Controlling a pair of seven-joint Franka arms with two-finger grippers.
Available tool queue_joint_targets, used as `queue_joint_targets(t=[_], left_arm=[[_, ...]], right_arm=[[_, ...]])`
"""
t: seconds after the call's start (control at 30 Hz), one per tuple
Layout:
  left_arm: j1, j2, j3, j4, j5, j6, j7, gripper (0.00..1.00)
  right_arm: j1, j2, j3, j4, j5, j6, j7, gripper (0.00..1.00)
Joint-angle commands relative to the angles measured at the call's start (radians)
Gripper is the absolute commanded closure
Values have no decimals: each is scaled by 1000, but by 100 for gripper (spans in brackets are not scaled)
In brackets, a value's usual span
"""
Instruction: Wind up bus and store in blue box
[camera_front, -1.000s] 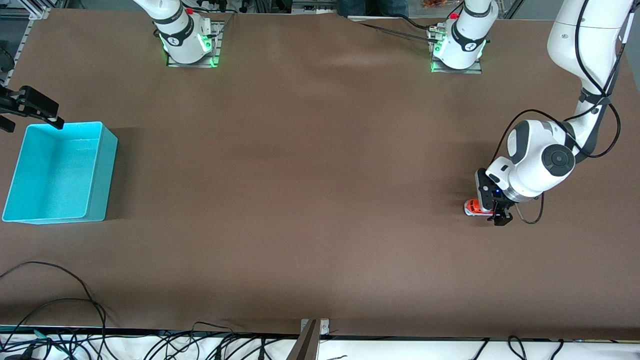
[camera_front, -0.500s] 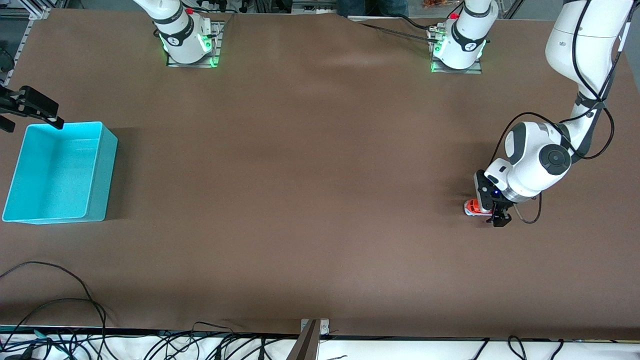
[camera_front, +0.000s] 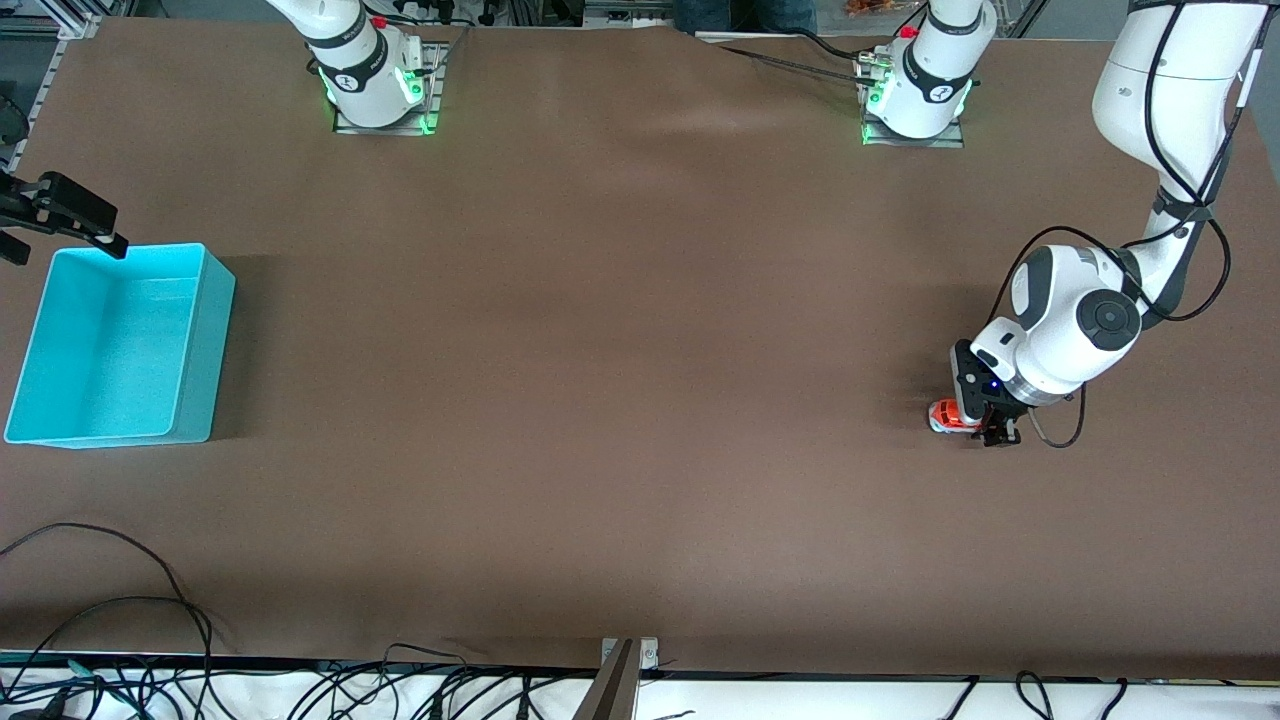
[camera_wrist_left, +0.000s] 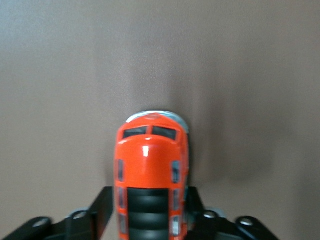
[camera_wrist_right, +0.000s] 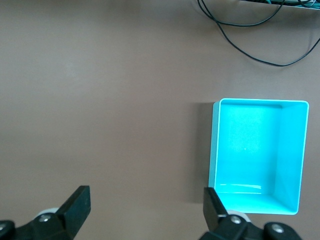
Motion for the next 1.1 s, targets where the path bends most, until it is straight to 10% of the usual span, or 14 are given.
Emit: queue_joint_targets(t=[0.0, 1.07], left_arm=[[11, -3, -6, -5, 29, 15, 11, 65], [66, 28, -6, -14, 29, 12, 19, 64]], right_arm=[[-2, 3, 2, 13, -13, -4, 2, 0], [-2, 3, 2, 13, -13, -7, 2, 0]])
